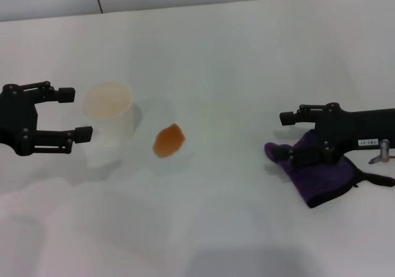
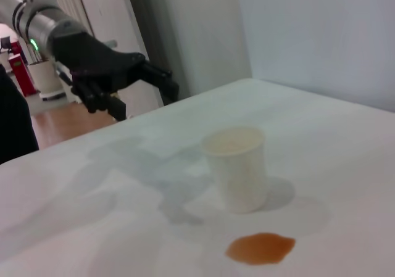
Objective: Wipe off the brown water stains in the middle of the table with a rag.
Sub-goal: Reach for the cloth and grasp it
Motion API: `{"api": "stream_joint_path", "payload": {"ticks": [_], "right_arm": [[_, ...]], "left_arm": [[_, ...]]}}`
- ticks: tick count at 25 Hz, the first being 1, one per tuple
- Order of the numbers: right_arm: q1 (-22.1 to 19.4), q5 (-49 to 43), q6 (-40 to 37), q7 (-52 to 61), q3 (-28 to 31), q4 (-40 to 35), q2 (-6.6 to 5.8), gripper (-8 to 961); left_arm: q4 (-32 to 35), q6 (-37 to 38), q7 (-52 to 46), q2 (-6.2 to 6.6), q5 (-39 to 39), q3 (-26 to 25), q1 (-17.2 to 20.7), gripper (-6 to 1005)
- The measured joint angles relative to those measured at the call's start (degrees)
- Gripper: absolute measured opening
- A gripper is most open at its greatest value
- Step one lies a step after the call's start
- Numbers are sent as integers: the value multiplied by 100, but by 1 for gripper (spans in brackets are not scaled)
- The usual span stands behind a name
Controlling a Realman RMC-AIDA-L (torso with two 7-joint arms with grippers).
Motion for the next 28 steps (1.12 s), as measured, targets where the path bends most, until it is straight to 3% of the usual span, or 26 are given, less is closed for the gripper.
{"api": "stream_joint_path", "payload": {"ticks": [18,28], "right_arm": [[5,-663,486,148,10,93,-39,860],[-160,-677,355,220,31,-60,-149,858]], "left_arm": [[-10,-1,-40,-21,-9,0,-56,876],[-45,6,-61,-40,-83,0,20,876]]}}
